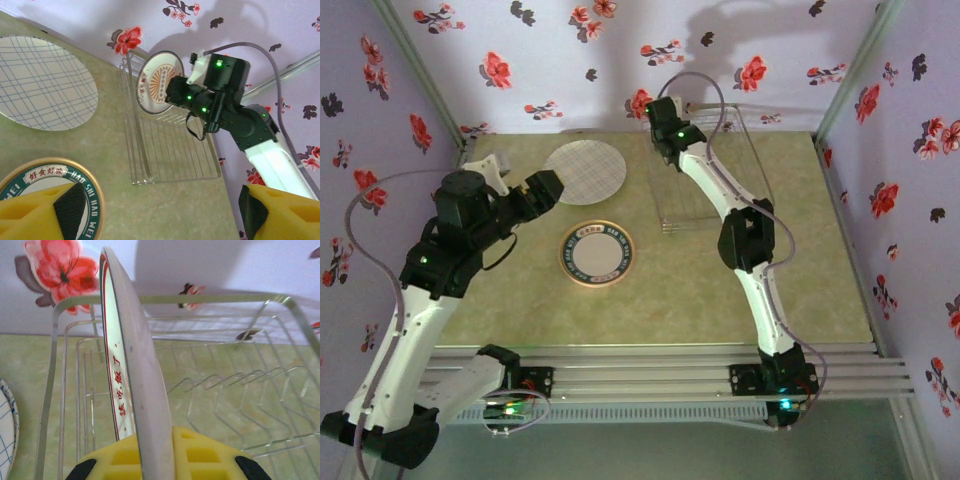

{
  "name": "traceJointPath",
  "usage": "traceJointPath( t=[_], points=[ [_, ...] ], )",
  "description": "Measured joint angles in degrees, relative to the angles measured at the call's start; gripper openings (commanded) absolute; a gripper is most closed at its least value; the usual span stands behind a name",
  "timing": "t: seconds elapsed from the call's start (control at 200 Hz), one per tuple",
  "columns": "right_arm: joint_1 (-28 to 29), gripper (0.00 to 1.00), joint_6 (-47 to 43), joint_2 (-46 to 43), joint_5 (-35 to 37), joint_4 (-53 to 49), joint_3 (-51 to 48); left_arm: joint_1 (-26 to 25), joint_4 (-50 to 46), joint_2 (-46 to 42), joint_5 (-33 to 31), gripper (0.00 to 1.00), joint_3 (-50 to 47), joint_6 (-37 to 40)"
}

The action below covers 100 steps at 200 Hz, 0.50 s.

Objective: Unload the plates from the dish rack

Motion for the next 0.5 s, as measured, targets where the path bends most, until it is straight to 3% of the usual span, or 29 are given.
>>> traceJointPath(
  t=[0.3, 0.5],
  points=[
    [-0.2, 0.0, -1.9, -14.6, 3.7, 0.0, -4.7, 0.0, 5.0, 3.5, 0.2, 0.83, -1.2, -0.2],
    [-1.0, 0.0, -0.6, -26.0, 0.8, -0.2, -12.2, -0.7, 9.9, 8.8, 1.6, 0.83, -1.2, -1.6]
  ],
)
